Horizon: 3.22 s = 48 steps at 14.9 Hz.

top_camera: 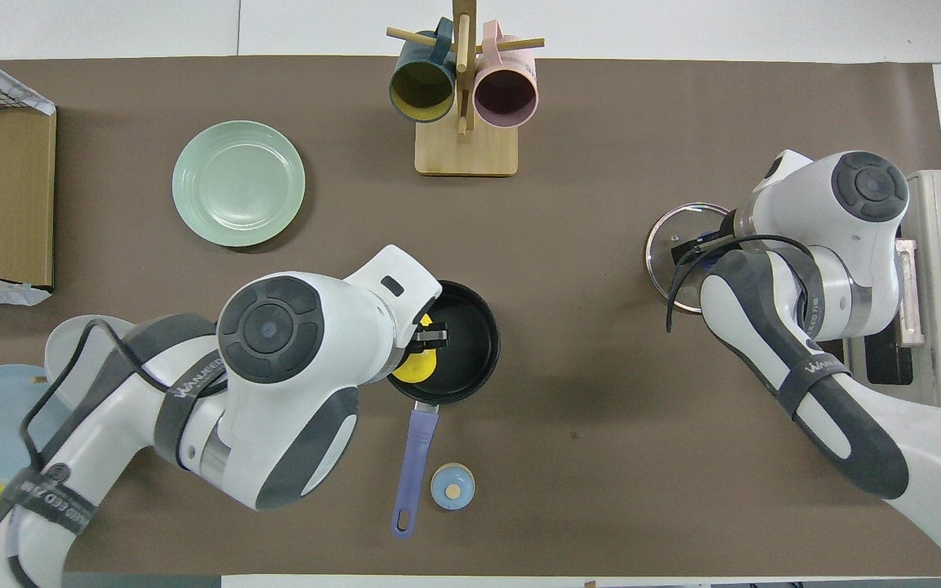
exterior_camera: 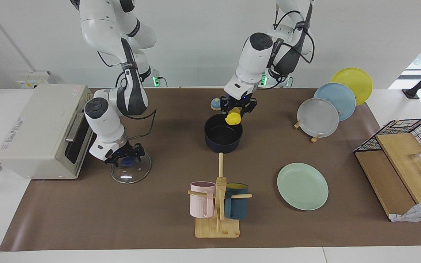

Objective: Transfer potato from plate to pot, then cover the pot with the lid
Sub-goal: 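Carry the potato with the left gripper over the black saucepan, then release the potato into the saucepan and withdraw the left gripper, then carry the glass lid with the right gripper over the saucepan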

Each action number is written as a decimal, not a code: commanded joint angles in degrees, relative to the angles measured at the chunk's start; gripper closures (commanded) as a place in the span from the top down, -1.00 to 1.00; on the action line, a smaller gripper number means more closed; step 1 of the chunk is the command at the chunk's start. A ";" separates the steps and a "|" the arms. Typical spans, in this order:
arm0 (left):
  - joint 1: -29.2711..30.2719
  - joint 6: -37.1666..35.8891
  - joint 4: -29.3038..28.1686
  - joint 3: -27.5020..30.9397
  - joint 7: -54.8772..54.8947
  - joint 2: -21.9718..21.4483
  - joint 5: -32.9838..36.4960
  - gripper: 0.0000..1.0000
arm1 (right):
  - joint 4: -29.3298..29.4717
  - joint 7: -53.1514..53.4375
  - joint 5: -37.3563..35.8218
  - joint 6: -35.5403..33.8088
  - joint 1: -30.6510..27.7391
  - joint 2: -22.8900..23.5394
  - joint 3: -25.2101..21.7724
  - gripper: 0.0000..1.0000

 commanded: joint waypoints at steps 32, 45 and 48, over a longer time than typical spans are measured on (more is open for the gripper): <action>3.70 -4.95 7.13 1.13 3.46 6.36 -1.00 1.00 | 19.78 -1.21 0.73 -34.65 1.03 -5.55 2.12 -1.00; 33.50 -28.94 19.45 2.01 35.97 -3.93 3.55 1.00 | 20.31 31.19 -0.15 -27.11 16.04 -5.11 12.57 -1.00; 34.57 -31.32 19.27 2.18 38.89 -5.16 3.64 1.00 | 19.35 37.01 -0.06 -24.46 20.96 -5.20 12.66 -1.00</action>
